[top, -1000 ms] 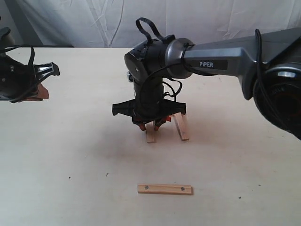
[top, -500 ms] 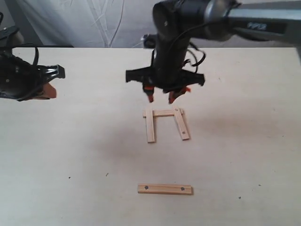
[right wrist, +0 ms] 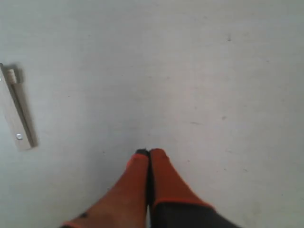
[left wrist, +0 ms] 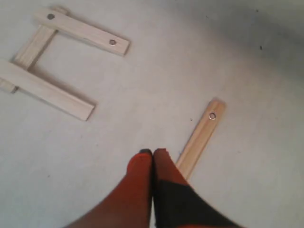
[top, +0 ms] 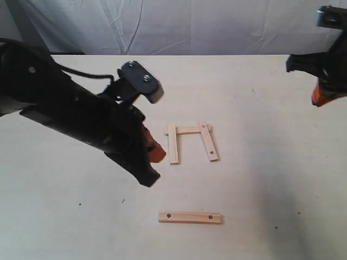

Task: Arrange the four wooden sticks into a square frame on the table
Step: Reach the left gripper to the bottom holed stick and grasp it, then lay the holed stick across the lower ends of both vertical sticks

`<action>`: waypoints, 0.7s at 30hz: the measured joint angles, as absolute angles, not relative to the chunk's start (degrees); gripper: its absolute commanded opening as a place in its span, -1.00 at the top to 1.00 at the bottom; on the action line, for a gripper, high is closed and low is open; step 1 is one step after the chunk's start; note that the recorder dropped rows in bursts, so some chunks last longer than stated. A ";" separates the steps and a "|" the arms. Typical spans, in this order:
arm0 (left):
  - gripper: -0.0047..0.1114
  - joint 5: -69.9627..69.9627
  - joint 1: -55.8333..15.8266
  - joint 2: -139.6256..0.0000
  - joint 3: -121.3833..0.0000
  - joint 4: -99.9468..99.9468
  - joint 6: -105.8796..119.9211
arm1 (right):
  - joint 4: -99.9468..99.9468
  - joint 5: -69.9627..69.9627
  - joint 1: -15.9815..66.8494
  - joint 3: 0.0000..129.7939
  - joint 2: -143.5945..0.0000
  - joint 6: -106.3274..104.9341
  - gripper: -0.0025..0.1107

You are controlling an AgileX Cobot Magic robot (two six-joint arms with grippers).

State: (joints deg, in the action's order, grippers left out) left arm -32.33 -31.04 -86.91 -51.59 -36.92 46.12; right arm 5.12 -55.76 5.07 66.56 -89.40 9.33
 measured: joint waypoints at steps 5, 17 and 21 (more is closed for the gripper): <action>0.90 -37.37 -38.97 -93.43 -57.50 -22.95 39.91 | 6.31 -48.71 3.75 56.85 -81.88 7.16 0.97; 0.06 -35.69 -47.77 -104.61 -59.81 -16.58 46.53 | 10.81 -42.61 3.75 51.96 -80.46 3.08 0.97; 0.06 -32.94 -47.91 -107.35 -59.81 -16.58 46.67 | 11.02 -42.53 3.75 51.92 -80.46 2.76 0.97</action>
State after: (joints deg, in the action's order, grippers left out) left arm -32.94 -47.91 -107.35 -59.81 -16.58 46.67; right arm 11.02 -42.53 3.75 51.92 -80.46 2.76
